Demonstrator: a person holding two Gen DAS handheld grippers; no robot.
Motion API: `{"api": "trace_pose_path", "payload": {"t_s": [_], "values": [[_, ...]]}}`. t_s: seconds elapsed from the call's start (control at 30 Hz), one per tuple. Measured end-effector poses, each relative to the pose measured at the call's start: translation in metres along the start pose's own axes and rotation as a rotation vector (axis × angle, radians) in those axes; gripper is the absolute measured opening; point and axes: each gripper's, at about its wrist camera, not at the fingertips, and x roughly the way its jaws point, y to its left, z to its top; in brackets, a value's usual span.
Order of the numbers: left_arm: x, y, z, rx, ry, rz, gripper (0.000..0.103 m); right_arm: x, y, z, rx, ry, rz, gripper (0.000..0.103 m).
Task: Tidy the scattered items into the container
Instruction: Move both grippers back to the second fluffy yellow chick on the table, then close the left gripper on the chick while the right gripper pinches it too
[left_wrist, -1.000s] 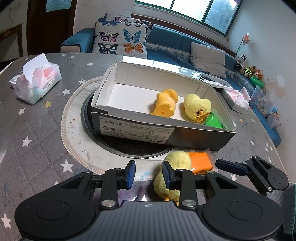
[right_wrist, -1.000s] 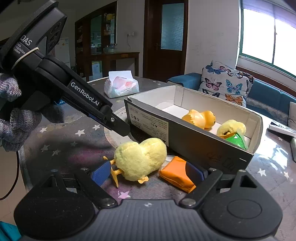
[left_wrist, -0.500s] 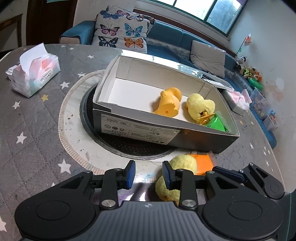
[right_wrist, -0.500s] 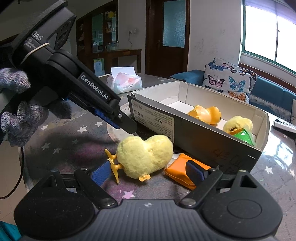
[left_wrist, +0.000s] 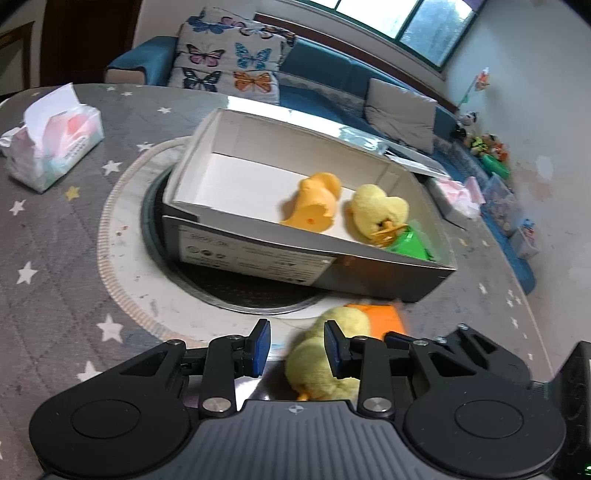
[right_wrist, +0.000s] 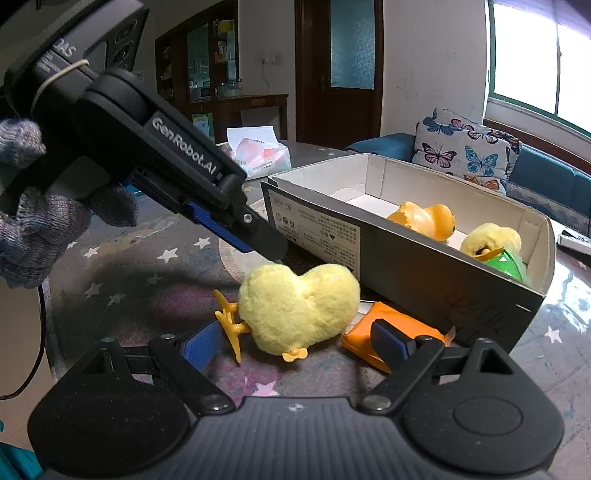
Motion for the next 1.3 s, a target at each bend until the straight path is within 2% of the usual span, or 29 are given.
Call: {"api": "trace_pose_path", "payload": {"t_s": [0.5, 0.8, 1.3], "values": [[0.005, -0.014, 0.0, 0.034, 0.018, -0.021, 0.035, 0.009, 0.004, 0.001, -0.008, 0.01, 0.021, 0.09], [0.019, -0.03, -0.002, 0.104, 0.06, -0.009, 0.035, 0.013, 0.006, 0.002, -0.019, 0.007, 0.035, 0.09], [0.022, -0.014, 0.001, 0.067, 0.066, -0.053, 0.031, 0.017, 0.005, 0.003, -0.014, 0.007, 0.038, 0.084]]}}
